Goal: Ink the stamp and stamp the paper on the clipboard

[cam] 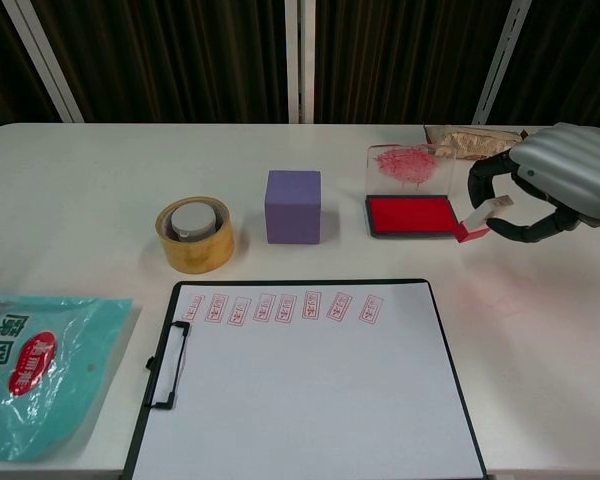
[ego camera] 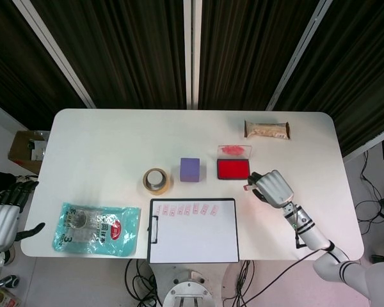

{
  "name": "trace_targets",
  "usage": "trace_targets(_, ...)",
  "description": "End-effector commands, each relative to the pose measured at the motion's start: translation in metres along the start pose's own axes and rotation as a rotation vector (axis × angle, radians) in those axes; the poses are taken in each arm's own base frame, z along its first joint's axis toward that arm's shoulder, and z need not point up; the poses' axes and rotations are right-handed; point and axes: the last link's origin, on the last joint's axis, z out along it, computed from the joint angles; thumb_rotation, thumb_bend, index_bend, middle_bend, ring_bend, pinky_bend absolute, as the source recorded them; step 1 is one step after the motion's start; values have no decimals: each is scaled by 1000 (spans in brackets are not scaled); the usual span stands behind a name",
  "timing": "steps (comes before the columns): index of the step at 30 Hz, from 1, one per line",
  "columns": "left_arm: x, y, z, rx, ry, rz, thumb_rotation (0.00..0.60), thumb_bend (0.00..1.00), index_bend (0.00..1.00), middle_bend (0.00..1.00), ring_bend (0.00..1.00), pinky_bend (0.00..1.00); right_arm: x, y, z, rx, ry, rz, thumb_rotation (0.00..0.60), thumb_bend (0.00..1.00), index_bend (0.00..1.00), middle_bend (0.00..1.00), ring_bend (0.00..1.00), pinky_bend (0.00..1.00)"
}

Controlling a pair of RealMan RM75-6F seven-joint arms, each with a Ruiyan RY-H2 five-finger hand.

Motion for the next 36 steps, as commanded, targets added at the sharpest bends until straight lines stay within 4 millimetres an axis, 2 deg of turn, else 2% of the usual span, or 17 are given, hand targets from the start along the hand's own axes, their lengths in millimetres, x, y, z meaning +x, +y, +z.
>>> trace_targets(1, 1, 0, 0, 2, 3, 1, 600, 0, 141, 150, 122, 241, 8, 5, 28, -62, -25, 12, 600, 468, 908, 782, 889, 1000)
trace_targets(6, -2, -2, -2, 12, -10, -1, 600, 0, 141, 150, 121, 241, 18, 3, 58, -139, -72, 41, 600, 481, 932, 792, 901, 1000)
trace_targets(15, -7, -4, -2, 14, -26, -8, 600, 0, 141, 150, 122, 241, 8, -8, 90, -253, -189, 82, 600, 507, 954, 816, 933, 1000)
trace_targets(23, -11, -9, -2, 26, -37, -11, 600, 0, 141, 150, 121, 241, -3, -18, 101, -262, -229, 67, 600, 510, 955, 815, 938, 1000)
trace_targets(32, -12, -10, -2, 26, -37, -15, 600, 0, 141, 150, 121, 241, -9, -23, 104, -242, -241, 16, 600, 512, 966, 825, 938, 1000)
trace_targets(36, -13, -11, -2, 27, -38, -16, 600, 0, 141, 150, 122, 241, -14, -24, 103, -216, -237, -31, 600, 465, 1000, 846, 941, 1000)
